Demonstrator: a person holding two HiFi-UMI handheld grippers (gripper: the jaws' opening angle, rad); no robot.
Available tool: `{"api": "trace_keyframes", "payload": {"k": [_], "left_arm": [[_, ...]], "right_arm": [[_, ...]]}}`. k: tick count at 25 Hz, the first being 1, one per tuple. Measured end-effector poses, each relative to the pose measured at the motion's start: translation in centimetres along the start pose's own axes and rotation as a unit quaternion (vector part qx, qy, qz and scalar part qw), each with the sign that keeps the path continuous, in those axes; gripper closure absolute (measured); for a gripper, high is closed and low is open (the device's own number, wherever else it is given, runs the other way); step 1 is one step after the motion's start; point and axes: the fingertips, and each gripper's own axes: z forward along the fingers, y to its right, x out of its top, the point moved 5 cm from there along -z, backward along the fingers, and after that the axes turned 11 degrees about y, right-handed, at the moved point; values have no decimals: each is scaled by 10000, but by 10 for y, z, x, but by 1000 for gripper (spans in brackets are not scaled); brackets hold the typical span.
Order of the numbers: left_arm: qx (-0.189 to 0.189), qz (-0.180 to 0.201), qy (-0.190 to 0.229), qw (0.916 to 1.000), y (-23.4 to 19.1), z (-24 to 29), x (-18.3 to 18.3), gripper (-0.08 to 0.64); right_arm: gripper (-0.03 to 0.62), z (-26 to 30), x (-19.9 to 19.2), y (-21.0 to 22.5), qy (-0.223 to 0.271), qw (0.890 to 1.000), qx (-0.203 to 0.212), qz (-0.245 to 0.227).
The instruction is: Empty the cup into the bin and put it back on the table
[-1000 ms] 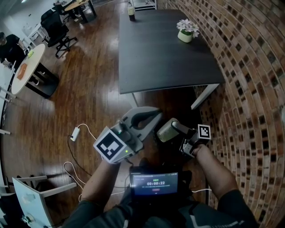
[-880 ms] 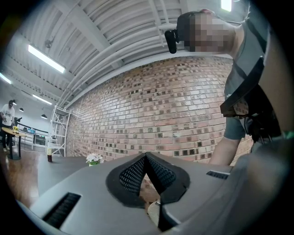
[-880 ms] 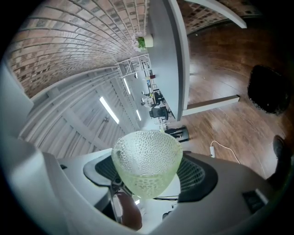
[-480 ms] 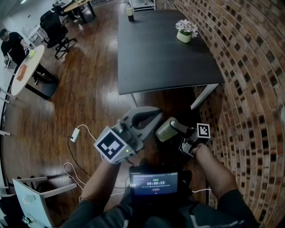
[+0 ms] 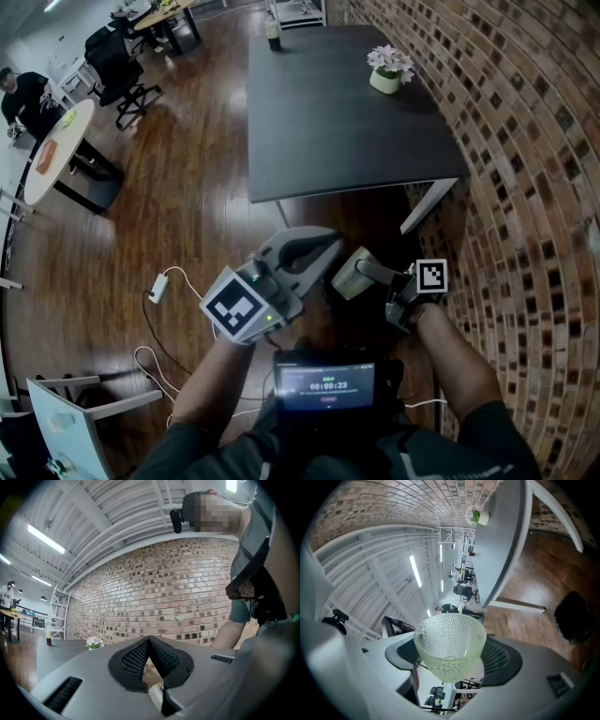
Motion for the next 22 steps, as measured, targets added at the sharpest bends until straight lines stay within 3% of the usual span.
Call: {"api": "trace_keyframes", "payload": {"k": [4,10,13,22], "left_arm": [[37,-60,46,10000,2,1,7,565],[-34,-4,26,10000,7,-1,12,565],[-31,-15,38,10000,9,-4,14,566],[-145,-347,-89,9993,22,-4,16,566]], "right_arm": [[202,-4,3,-11,-116,9981,-71,-601],[202,-11,6,-27,-35,9945,6,-1047],[202,-15,8,-30,13,9913,-143,-1311],[202,-18,2,-53,-207,9615,-406,-2711]]}}
